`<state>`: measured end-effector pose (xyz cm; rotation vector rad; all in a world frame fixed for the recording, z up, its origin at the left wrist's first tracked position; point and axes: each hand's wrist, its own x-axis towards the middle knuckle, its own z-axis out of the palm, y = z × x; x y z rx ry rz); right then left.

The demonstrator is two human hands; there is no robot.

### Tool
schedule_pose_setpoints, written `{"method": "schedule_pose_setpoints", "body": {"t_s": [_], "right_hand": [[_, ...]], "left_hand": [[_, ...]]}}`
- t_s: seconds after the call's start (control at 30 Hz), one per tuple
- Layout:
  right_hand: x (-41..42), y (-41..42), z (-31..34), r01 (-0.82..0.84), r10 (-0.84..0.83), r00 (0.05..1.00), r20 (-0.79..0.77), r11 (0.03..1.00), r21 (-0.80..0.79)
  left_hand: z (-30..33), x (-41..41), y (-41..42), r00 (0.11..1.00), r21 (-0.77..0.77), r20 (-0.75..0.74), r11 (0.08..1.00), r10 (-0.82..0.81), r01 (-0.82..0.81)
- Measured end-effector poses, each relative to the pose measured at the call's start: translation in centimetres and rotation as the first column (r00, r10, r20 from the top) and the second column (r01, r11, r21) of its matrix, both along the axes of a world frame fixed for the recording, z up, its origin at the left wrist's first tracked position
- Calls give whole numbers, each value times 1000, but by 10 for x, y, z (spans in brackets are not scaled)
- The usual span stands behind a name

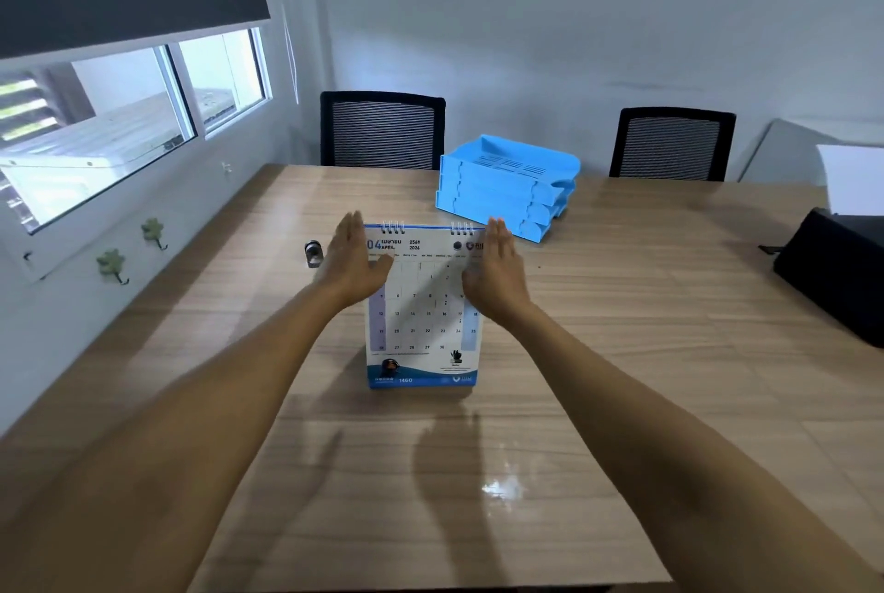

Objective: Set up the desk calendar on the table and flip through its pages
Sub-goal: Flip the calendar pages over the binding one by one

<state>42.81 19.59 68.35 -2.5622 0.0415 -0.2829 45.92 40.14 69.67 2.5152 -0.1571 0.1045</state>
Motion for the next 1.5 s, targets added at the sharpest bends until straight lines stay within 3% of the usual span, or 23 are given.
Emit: {"method": "schedule_pose_setpoints", "body": {"t_s": [0.03,0.1,0.13,0.2,0.37,0.57,0.73,0.93,1.1,1.2,1.3,1.43,1.47,1.5], "right_hand": [[-7,5,-3,23,-16,999,-33,979,202],[-14,12,-9,103,-18,988,-154,817,567],[-14,13,-13,144,3,977,-213,727,672],[-4,10,-29,202,29,957,-289,650,733],[-24,20,-2,268,16,939,-344,595,758],[-21,12,0,254,-83,957,-278,702,665],[-19,-1,10,331,-246,944,-222,734,594],[-20,5,19,354,-158,915,-371,755,552],[-20,3,19,300,-118,939,-324,743,598],[-22,0,24,362,-203,926,-318,714,599],[-25,-9,37,411,-277,911,-305,672,616],[-24,-28,52,296,-61,950,-308,498,815],[-20,-29,54,272,-16,958,-285,354,895],[-17,-28,56,235,14,971,-239,136,962]], "left_hand": [[-6,-4,1,997,-148,-61,987,52,-60],[-15,-13,-2,971,-377,-218,910,96,-174],[-19,-17,-4,959,-444,-275,875,69,-191],[-23,-25,-9,952,-516,-307,839,8,-173],[-20,-30,-12,928,-500,-372,850,-39,-165],[-6,-30,-12,903,-431,-426,890,-56,-149],[13,-30,-6,948,-252,-269,937,171,-241],[20,-34,-10,924,-404,-371,881,88,-246],[27,-40,-6,937,-219,-318,950,145,-222],[34,-40,0,952,-248,-254,941,168,-232],[40,-36,10,948,-387,-277,885,158,-260],[55,-35,16,920,-661,-392,691,16,-293],[60,-35,14,920,-722,-391,631,-35,-283],[64,-34,13,921,-797,-379,537,-87,-277]]}}
